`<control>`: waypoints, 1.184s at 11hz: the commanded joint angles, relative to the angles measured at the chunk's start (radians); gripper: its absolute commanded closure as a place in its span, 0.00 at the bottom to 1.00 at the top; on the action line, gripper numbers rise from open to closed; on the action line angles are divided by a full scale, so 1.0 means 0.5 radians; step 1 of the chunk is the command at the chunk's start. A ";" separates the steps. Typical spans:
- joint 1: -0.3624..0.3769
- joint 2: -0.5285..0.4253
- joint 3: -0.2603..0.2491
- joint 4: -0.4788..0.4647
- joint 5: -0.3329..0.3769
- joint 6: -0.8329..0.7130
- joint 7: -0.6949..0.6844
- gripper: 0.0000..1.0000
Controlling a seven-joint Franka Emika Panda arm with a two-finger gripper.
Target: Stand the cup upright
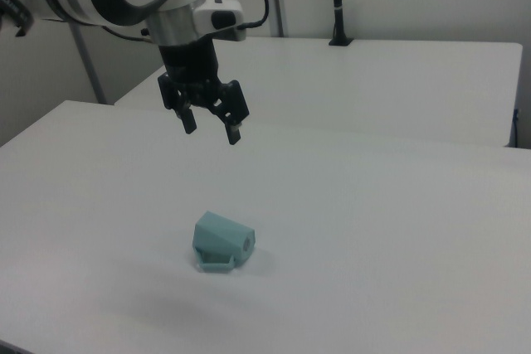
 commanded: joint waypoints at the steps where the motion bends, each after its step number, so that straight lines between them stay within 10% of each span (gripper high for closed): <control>1: 0.147 0.014 0.167 0.033 -0.207 -0.047 0.310 0.00; 9: 0.886 0.624 0.388 0.070 -1.250 -0.068 1.442 0.00; 13: 1.019 0.894 0.391 -0.031 -1.503 -0.169 1.667 0.00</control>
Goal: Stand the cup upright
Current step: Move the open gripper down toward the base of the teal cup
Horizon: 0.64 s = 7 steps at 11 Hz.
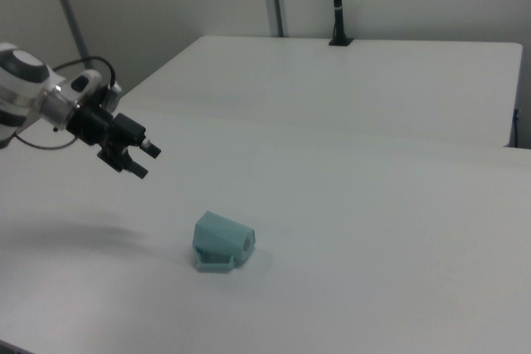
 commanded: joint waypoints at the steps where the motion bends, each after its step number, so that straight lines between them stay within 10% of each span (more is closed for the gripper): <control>1: 0.040 0.152 -0.019 -0.032 -0.112 -0.071 0.149 0.00; 7: -0.101 0.248 -0.016 -0.286 -0.274 0.005 0.263 0.00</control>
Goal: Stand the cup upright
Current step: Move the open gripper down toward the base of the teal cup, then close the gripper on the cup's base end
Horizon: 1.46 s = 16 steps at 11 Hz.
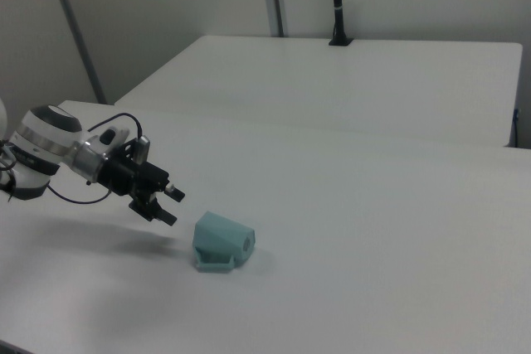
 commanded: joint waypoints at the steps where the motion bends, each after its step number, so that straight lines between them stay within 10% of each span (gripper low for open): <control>1: -0.099 -0.042 0.001 -0.143 -0.116 0.104 0.049 0.00; 9: -0.250 0.004 0.001 -0.174 -0.239 0.194 0.049 0.06; 10: -0.268 0.007 0.001 -0.192 -0.251 0.197 0.049 0.13; 13: -0.280 0.011 0.001 -0.202 -0.260 0.234 0.052 0.86; 16: -0.293 0.044 0.001 -0.251 -0.321 0.237 0.052 1.00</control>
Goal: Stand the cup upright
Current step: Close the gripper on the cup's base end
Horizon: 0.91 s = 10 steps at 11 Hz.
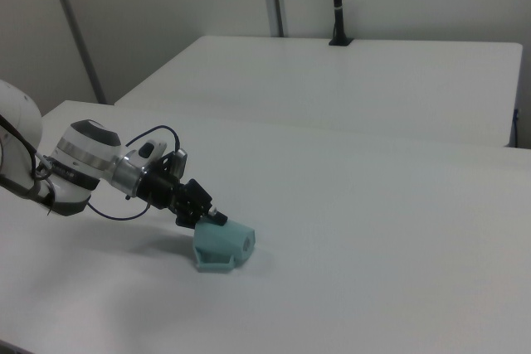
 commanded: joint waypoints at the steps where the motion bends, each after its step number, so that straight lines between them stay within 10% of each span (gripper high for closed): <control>1: -0.031 0.022 0.003 -0.087 -0.053 0.075 0.048 1.00; 10: -0.058 -0.213 -0.006 -0.066 0.157 0.134 -0.095 1.00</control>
